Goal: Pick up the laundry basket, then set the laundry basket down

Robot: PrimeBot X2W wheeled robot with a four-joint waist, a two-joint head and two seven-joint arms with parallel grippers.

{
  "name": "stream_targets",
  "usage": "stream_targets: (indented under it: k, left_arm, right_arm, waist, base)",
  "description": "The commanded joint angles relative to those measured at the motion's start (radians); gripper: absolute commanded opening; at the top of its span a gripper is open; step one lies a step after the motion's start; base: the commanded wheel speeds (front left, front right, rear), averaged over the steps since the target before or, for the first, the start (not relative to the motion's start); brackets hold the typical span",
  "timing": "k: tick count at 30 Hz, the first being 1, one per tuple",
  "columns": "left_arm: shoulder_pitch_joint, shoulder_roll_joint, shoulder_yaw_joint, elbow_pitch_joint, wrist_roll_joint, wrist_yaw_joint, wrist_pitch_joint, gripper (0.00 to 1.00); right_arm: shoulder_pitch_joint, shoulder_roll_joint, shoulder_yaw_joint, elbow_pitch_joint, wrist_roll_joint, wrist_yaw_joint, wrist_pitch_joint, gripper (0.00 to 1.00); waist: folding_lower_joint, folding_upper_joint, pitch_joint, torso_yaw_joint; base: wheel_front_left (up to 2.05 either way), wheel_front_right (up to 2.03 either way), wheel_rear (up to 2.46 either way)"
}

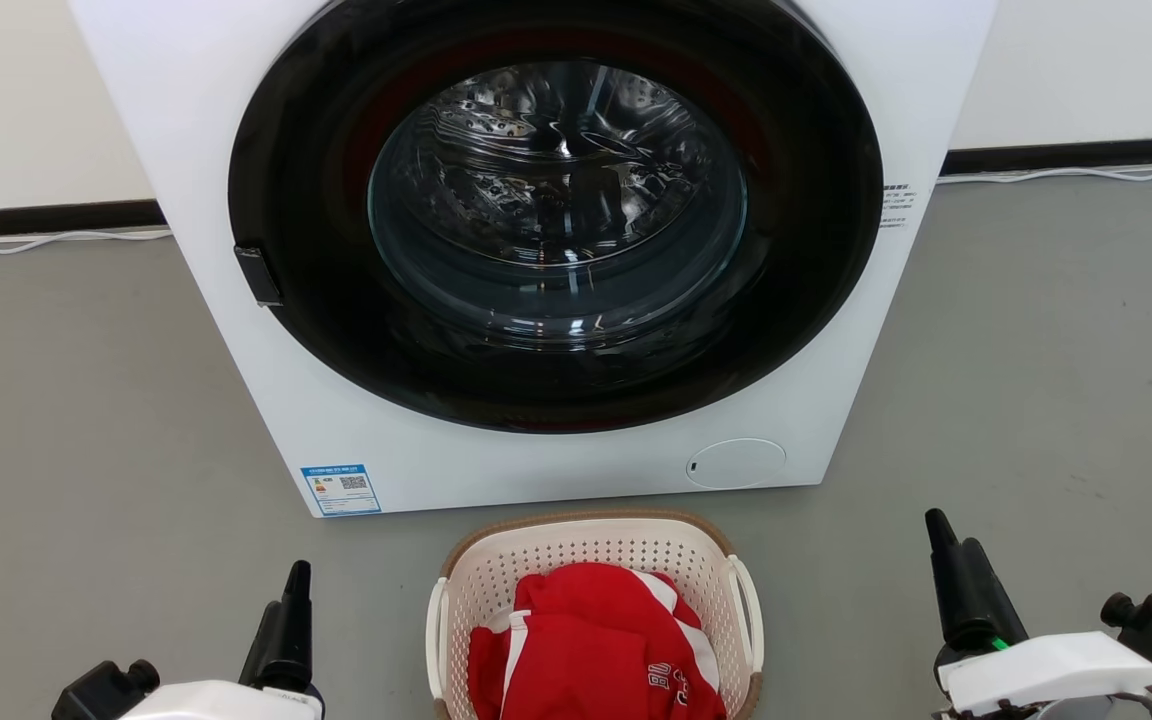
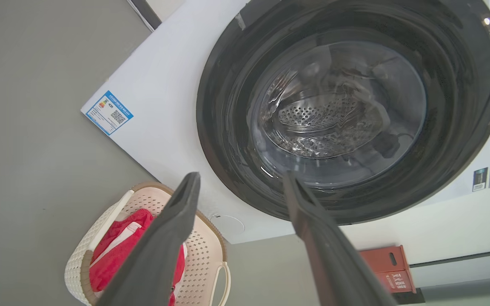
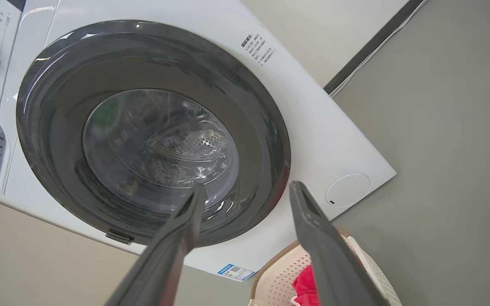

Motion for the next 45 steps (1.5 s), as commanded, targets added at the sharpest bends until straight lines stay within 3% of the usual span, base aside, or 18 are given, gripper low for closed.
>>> stream_targets:
  k: [1, 45]
  left_arm:
    - [-0.019, 0.01, 0.011, -0.03, 0.03, 0.008, -0.01, 1.0]
    - [0.008, 0.015, 0.019, -0.044, 0.545, 0.024, -0.14, 1.0]
  right_arm:
    - [-0.025, -0.015, 0.014, -0.029, -0.036, 0.004, -0.018, 1.0]
    - [-0.009, -0.025, 0.044, -0.024, -0.581, 0.006, -0.147, 1.0]
  waist:
    - [-0.0001, -0.0001, 0.0, 0.0]
    - [-0.0001, -0.0001, -0.006, -0.004]
  base:
    - [0.0, 0.0, 0.0]
    - [0.0, 0.0, 0.0]
